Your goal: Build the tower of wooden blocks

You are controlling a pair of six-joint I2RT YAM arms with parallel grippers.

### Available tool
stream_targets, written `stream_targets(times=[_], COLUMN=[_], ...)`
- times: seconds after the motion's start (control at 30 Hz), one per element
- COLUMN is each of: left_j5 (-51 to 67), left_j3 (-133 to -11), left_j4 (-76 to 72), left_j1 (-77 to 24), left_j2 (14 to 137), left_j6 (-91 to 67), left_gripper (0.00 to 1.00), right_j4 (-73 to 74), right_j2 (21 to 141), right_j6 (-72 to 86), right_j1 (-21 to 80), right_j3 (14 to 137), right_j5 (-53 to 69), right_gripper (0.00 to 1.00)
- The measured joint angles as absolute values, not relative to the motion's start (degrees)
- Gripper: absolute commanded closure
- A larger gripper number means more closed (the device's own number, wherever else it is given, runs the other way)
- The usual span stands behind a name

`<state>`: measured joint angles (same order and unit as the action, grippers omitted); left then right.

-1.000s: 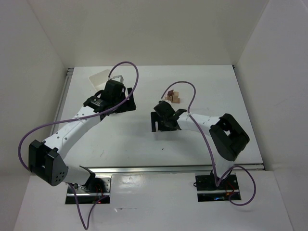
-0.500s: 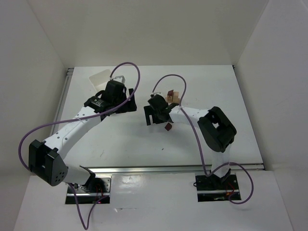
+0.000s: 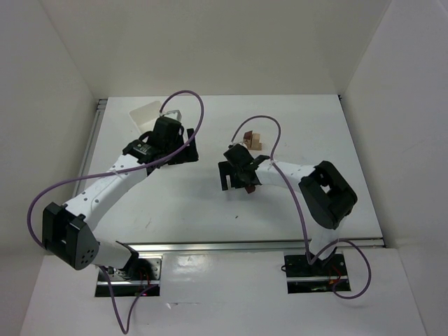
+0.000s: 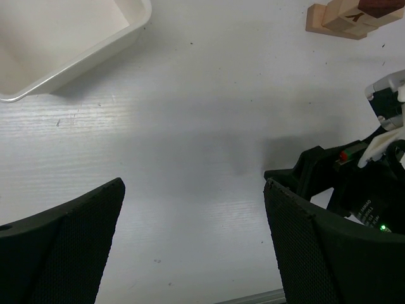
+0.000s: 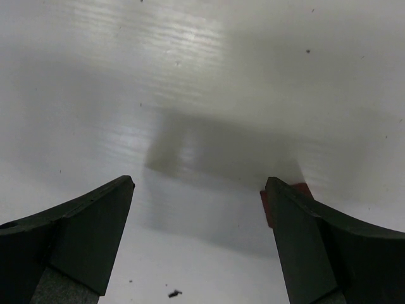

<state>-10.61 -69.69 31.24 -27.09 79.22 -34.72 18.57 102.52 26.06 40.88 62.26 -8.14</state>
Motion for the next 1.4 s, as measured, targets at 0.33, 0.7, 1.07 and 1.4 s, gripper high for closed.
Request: stream_targets(times=[0.33, 0.7, 1.07, 1.4], left_j5=[-10.11, -9.13, -9.19, -9.8], left_j3=[-69.69, -69.69, -69.69, -69.69], left_j4=[30.98, 30.65, 30.59, 30.65], left_j1=[-27.09, -27.09, -27.09, -27.09], left_j2=[80.47, 81.32, 81.32, 81.23], left_j6=[-34.72, -34.72, -34.72, -34.72], left_gripper=[0.04, 0.04, 0.04, 0.04], right_j4=[23.66, 26.02, 21.52, 16.78], right_j2=[95.66, 94.37, 95.09, 97.41], right_j6=[29.32, 30.81, 29.91, 27.38], right_j1=[42.87, 42.78, 40.84, 38.94], right_j3=[57.21, 55.79, 55.79, 56.05], right_j5=[-9.91, -12.03, -11.64, -11.42], right_gripper=[0.07, 0.06, 0.06, 0.06])
